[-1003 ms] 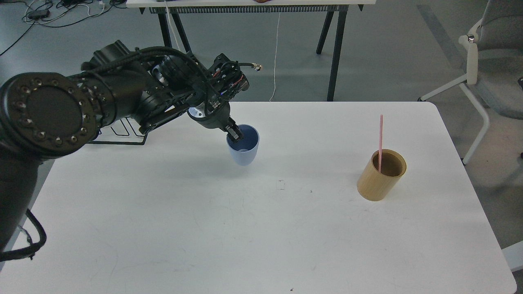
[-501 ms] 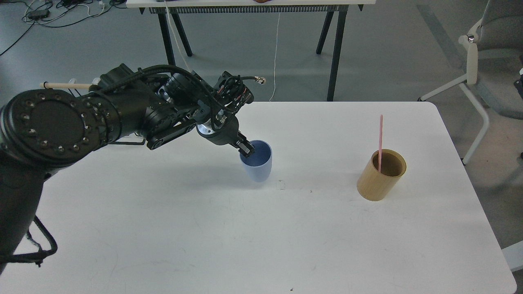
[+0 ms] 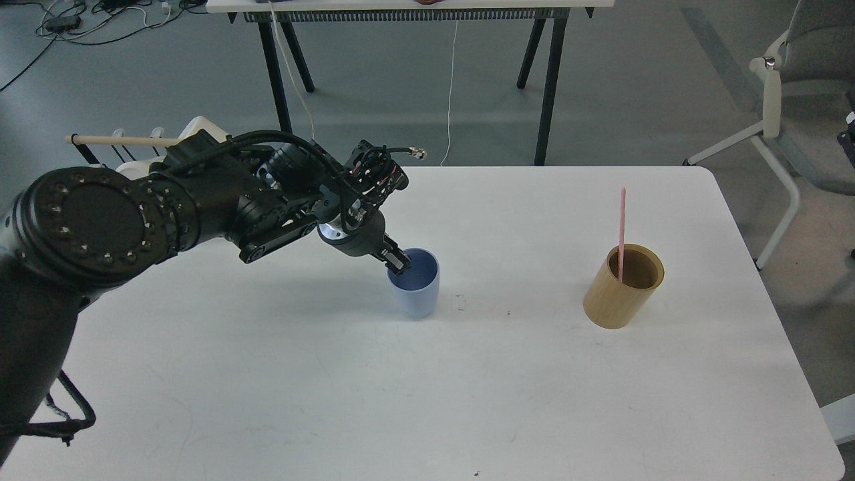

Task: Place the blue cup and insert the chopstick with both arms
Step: 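Release the blue cup and lift the left gripper away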

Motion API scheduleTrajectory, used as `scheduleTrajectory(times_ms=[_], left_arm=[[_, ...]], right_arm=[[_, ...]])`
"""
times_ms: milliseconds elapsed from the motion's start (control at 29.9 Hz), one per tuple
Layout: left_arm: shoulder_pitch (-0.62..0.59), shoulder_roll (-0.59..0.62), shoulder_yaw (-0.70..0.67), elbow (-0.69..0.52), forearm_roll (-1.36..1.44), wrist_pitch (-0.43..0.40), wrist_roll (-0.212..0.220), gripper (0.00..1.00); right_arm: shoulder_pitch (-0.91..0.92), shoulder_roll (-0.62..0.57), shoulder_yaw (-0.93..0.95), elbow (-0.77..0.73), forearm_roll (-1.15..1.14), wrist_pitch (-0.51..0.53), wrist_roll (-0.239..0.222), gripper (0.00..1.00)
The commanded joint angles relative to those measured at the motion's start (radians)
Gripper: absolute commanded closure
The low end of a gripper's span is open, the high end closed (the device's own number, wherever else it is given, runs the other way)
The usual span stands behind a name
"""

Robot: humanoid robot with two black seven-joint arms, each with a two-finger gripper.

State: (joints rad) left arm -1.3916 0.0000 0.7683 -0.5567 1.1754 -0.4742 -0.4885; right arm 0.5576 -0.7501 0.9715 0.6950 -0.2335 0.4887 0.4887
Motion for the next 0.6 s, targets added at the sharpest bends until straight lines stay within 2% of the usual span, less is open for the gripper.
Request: scheduleTrajectory(times_ms=[0, 33, 167, 201, 234, 267, 401, 501, 568], left_arm=[[0.002, 0.000, -0.044, -0.002, -0.002, -0.014, 0.000, 0.73], [0.003, 0.000, -0.058, -0.002, -0.002, -0.014, 0.000, 0.70], [0.014, 0.000, -0.090, -0.002, -0.002, -0.014, 0.000, 0.47], [0.020, 0.000, -0.099, 0.000, -0.003, -0.014, 0.000, 0.37], [0.026, 0.000, -0.118, 0.000, -0.008, -0.014, 0.000, 0.22], [0.031, 0.000, -0.145, 0.000, -0.022, -0.014, 0.000, 0.10], [0.032, 0.000, -0.240, -0.002, -0.081, -0.014, 0.000, 0.06], [0.057, 0.000, -0.344, -0.003, -0.166, -0.014, 0.000, 0.05], [0.085, 0.050, -0.452, -0.005, -0.264, -0.014, 0.000, 0.04]], right_arm=[[-0.005, 0.000, 0.000, 0.000, -0.001, 0.000, 0.000, 0.03], [-0.005, 0.000, 0.000, 0.000, -0.001, 0.000, 0.000, 0.03], [-0.013, -0.003, -0.017, 0.005, -0.004, 0.000, 0.000, 0.01], [-0.013, -0.006, -0.026, 0.009, -0.004, 0.000, 0.000, 0.01], [-0.013, -0.009, -0.037, 0.012, -0.009, 0.000, 0.000, 0.01], [-0.013, -0.014, -0.051, 0.018, -0.018, 0.000, 0.000, 0.01], [0.007, -0.066, -0.096, 0.064, -0.145, 0.000, 0.000, 0.01], [0.044, -0.095, -0.096, 0.135, -0.404, 0.000, 0.000, 0.02], [0.050, -0.109, -0.094, 0.191, -0.580, 0.000, 0.000, 0.02]])
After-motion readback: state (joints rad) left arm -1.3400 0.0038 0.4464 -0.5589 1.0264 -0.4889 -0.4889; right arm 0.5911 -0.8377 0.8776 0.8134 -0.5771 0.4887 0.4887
